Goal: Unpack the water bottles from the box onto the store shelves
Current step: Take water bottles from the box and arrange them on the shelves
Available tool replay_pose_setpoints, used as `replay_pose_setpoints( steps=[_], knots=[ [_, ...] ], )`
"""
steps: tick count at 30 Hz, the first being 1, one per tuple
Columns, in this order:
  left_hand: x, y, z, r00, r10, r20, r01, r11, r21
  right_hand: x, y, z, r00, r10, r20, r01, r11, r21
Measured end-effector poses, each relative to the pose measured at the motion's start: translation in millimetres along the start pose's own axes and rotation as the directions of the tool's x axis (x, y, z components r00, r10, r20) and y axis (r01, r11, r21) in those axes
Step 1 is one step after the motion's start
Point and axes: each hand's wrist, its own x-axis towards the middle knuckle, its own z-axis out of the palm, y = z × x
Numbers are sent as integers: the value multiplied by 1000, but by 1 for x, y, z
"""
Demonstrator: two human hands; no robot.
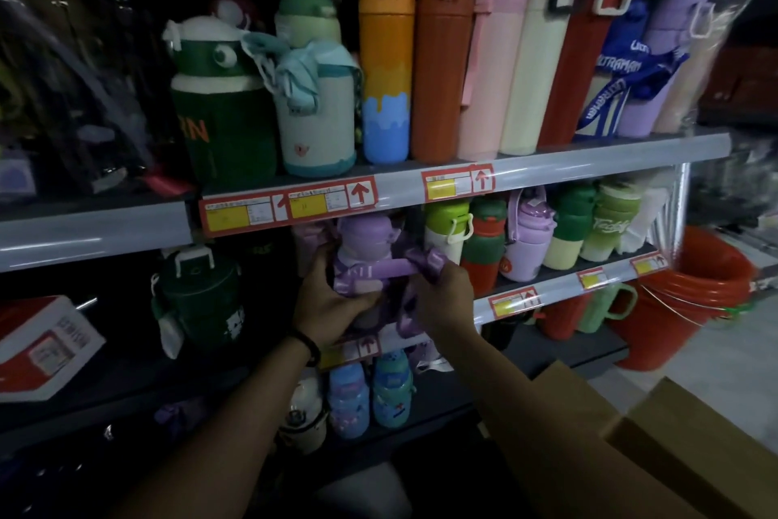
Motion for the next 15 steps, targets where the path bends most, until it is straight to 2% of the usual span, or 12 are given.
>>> replay_pose_setpoints(
  steps=[2,4,6,10,15],
  knots=[
    [9,-7,-2,1000,-5,8,5,1000,2,3,-2,-1,996,-89,-28,80,972,-223],
    [17,-13,-4,1000,-17,26,17,1000,-2,3,-1,-1,983,-176,-59,127,870,-477],
    [23,-17,-6,999,-32,38,32,999,4,3,3,4,984,-174,-31,119,785,-608],
    [28,-24,-10,995,-53,79,51,998,20,5,11,12,990,-135,-30,112,911,-397],
    [36,-30,-16,985,-76,152,72,997,33,8,0,16,981,-179,-75,152,947,-282]
  ],
)
